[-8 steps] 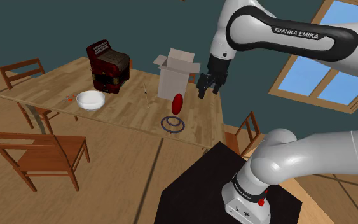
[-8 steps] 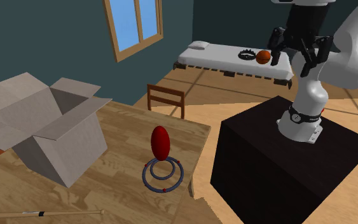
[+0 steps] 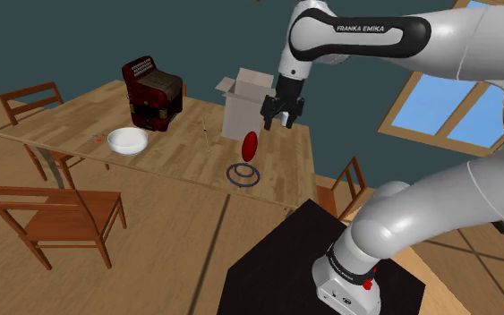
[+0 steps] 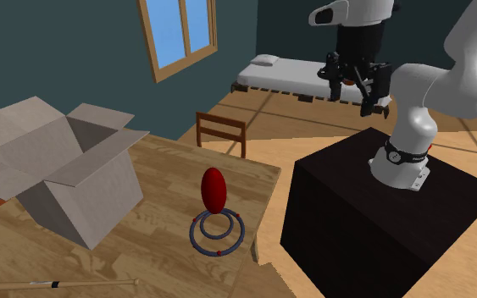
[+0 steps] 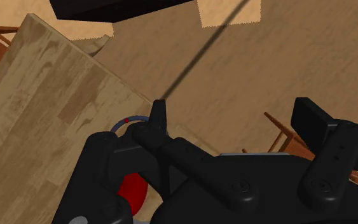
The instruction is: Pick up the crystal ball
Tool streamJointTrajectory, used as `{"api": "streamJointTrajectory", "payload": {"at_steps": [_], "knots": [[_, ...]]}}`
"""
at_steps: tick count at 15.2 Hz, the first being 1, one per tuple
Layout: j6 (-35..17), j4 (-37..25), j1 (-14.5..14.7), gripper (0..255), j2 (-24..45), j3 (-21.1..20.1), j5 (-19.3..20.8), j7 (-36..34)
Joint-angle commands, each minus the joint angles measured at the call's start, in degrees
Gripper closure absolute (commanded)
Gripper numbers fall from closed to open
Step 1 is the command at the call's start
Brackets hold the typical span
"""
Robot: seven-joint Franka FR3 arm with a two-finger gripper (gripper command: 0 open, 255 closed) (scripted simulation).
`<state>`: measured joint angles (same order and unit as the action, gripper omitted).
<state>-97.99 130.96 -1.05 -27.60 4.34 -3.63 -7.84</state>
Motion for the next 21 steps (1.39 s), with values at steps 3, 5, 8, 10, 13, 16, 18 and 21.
{"api": "streamJointTrajectory", "payload": {"at_steps": [3,5,8,10,13,16,18,21], "knots": [[-0.29,-7.78,-1.09,0,10.91,2.45,-2.83,-1.17],[-0.19,-11.58,-1.71,0,16.12,3.72,-4.48,-1.47],[0.51,-17.61,-2.81,0,23.87,5.5,-7.3,-1.8],[1.31,-21.84,-3.72,0,29.02,6.57,-9.37,-2.0],[2.99,-28.55,-5.43,0,36.76,7.89,-12.66,-2.4],[5.17,-35.71,-7.6,0,44.54,8.82,-16.06,-3.11],[6.86,-40.77,-9.3,0,49.77,9.21,-18.32,-3.83],[9.69,-48.9,-12.22,0,57.74,9.45,-21.62,-5.39]]}}
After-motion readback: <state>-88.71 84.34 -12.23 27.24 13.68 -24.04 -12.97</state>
